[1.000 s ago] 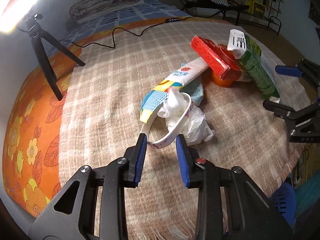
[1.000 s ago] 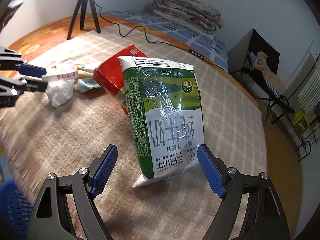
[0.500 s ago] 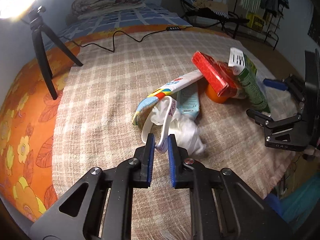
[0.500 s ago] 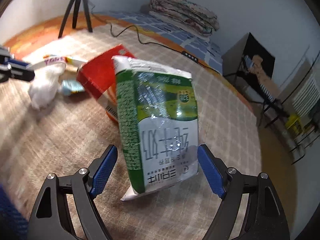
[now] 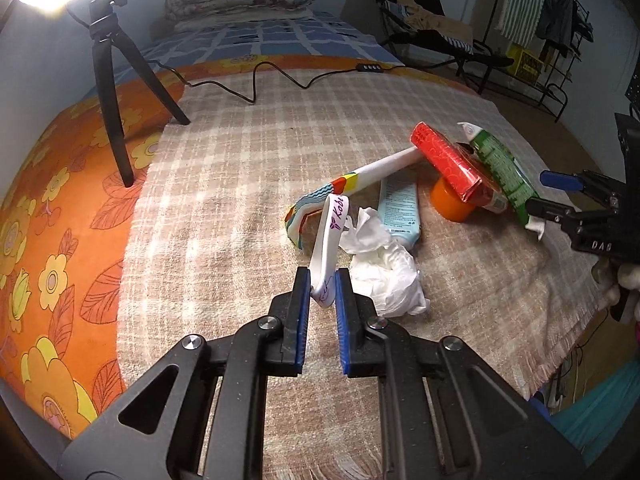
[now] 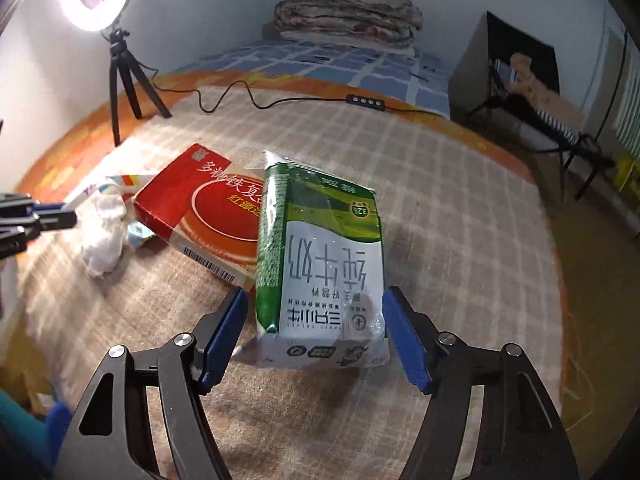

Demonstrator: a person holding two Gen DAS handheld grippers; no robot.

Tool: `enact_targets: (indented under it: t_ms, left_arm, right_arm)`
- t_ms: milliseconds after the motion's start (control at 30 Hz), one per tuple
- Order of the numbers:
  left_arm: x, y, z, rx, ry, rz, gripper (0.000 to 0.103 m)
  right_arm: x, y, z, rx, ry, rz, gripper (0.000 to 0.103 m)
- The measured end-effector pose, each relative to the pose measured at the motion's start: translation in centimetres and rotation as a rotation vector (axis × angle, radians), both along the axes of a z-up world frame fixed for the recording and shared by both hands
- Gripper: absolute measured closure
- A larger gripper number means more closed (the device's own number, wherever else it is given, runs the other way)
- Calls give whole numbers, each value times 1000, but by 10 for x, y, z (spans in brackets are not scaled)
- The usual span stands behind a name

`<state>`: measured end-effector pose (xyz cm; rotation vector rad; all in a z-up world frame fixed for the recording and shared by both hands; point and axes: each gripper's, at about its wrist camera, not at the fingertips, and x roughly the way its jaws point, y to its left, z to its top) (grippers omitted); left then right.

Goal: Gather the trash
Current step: 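Grasp the white strip with the left tool while the right tool grasps the green tube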

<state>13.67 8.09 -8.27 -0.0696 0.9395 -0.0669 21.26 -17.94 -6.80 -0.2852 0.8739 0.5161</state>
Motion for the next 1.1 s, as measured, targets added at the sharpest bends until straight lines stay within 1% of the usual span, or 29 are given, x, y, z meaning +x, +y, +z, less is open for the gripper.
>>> enact_targets:
  t_ms: [33,67,100,233,300,400,433,467,633,700,767,800,900,967,1000,1067,1100]
  left_arm:
    - [0,-1,0,1,1,-2,93]
    - [0,-1,0,3,1,-3,93]
    - [0,-1,-1,3,2,-4,93]
    - [0,-1,-1,2,5,1,93]
    - [0,0,-1,1,9,3,93]
    - [1,1,-3,-1,12,6,93]
    - [1,2,-3,1,13,7,93]
    - [1,2,-2,2,12,8,93]
    - [-2,9,-1,-1,9,24,93]
    - [-3,12,0,-6,7,31,93]
    - [-3,14,1,-9,5,38,93]
    - [-3,14,1,-11,5,38,93]
    - [-2,14,3,-15,2,41,93]
    - [-2,14,3,-13,0,43,93]
    - [-2,14,4,-12,0,44,93]
    - [-2,15,3,-12,1,46,93]
    - [-2,15,3,-11,4,48,93]
  right_arm:
    - [0,0,-1,-5,4,2,30]
    - [0,2,-2,-17,4,7,25]
    - [0,5,-5,-34,4,20,24]
    - [-2,15,-16,-122,-15,45,24]
    - [-3,22,-22,-185,-53,49,24]
    - [-2,23,-21,-200,-77,48,25]
    - [0,21,-20,-194,-70,41,25]
    - [3,18,-19,-176,-59,30,27]
    - [16,-6,-9,-86,-6,-28,46]
    - [23,-21,-1,-13,24,-58,52]
    - [30,-32,6,35,36,-81,59]
    - [32,-37,10,53,36,-93,59]
    - [39,-45,14,49,24,-127,59]
    - [45,-52,14,47,24,-154,59]
    - [48,-56,13,58,33,-168,61]
    - [53,-60,11,70,49,-178,63]
    - [55,-59,8,60,48,-178,63]
